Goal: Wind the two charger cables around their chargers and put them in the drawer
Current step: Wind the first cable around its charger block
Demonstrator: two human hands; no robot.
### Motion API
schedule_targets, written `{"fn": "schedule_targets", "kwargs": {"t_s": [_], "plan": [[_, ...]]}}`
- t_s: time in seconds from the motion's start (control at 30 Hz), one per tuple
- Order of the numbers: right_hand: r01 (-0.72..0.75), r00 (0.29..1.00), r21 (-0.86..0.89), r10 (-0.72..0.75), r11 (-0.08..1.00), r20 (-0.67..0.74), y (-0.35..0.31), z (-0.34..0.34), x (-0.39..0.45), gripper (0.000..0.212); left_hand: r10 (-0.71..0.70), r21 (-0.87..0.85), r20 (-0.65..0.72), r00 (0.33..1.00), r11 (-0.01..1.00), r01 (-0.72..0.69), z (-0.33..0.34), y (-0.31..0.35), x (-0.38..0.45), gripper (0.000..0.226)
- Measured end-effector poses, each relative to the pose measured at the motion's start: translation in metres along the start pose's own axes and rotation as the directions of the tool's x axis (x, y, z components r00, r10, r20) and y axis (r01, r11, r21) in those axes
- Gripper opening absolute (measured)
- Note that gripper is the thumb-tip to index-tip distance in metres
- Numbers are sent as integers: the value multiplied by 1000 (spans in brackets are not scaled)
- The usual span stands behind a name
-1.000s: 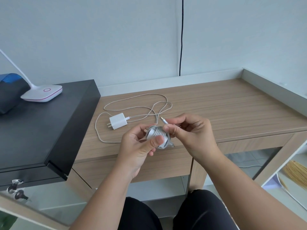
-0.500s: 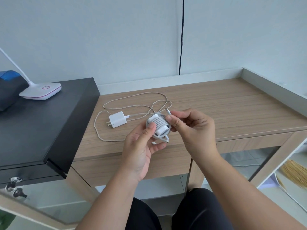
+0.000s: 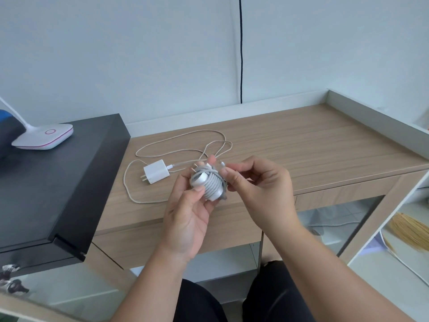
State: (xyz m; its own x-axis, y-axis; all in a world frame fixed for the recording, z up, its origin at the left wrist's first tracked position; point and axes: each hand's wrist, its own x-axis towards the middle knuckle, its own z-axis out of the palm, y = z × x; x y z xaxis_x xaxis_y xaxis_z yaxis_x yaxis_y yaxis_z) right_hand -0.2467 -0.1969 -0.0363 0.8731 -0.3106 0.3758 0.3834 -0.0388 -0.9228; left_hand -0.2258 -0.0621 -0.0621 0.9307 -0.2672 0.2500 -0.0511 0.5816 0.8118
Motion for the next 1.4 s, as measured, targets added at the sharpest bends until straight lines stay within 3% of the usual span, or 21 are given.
{"fn": "schedule_targets", "kwargs": {"t_s": [0.23,0.37,0.5,0.6,0.73,0.87,1.07,1.27,1.4], "plan": [[118,993,19,-118,993,31,7,-8,2,8,-24,118,36,999,993,19,-4,6,6,62],[49,996,92,-56,995,76,7,-11,2,7,37,313,10,999,949,-38,-6,8,2,57],[-12,998,176,1,984,62,7,-11,0,6,144,513,68,987,844,-158,-9,6,1,54],[-35,999,156,32,987,22,4,-11,-2,7,284,642,151,947,700,-312,-11,2,0,52],[-82,997,94,83,992,-9,1,-8,-6,7,409,698,243,879,556,-452,-11,-1,-3,44],[-136,991,28,136,990,-5,-3,-7,-6,12,448,725,310,838,458,-514,-14,-1,-1,38],[-164,986,-66,166,984,24,-10,-10,-3,10,452,670,243,858,561,-486,-14,-2,-1,52],[-163,984,-263,178,951,32,-18,-13,1,10,436,678,295,850,531,-508,-18,-1,-2,43],[-85,980,-444,155,892,122,-25,-15,4,9,410,706,317,855,500,-501,-23,1,-3,42]]}}
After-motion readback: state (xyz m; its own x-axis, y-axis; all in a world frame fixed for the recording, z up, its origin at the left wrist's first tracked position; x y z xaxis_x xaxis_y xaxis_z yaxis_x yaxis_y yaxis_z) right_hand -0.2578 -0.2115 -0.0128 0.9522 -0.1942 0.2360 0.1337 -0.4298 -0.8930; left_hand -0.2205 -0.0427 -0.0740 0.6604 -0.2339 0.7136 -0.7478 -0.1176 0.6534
